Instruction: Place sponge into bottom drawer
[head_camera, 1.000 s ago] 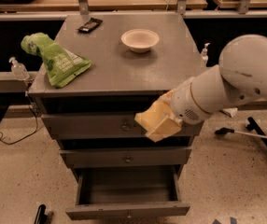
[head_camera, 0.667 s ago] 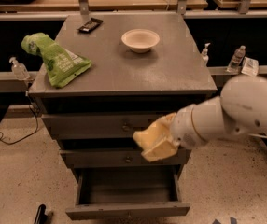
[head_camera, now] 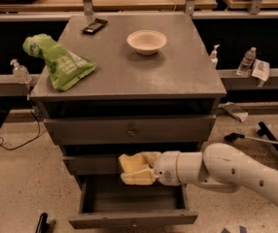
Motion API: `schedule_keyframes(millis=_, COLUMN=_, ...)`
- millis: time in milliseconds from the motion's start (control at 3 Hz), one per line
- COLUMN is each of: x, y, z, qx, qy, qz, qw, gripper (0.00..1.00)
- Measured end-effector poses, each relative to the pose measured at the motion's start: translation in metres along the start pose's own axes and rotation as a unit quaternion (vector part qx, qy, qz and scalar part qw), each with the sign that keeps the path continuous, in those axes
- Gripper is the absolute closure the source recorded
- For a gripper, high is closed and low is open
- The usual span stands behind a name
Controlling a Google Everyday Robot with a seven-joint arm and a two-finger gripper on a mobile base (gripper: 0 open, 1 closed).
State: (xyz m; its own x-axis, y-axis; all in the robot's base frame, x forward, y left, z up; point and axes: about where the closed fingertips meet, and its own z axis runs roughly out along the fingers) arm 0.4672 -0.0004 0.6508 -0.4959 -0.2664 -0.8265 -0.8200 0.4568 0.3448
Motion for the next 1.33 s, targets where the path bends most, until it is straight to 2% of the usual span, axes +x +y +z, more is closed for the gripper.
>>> schedule_keyframes(millis=333, x=0.027, y=-0.021, z=0.053, qx=-0.029, qy=-0.004, qz=0.055, qw=0.998, gripper=1.0)
schedule_keyframes(millis=1000, x=0.03, y=-0.018, z=0.058, qx=-0.036, qy=-0.003, qz=0.057, qw=0.9977, gripper=1.0)
schedule_keyframes(millis=1333, x=0.059, y=-0.029, z=0.065, qx=-0.033, qy=-0.01, qz=0.081, qw=0.9961, gripper=1.0)
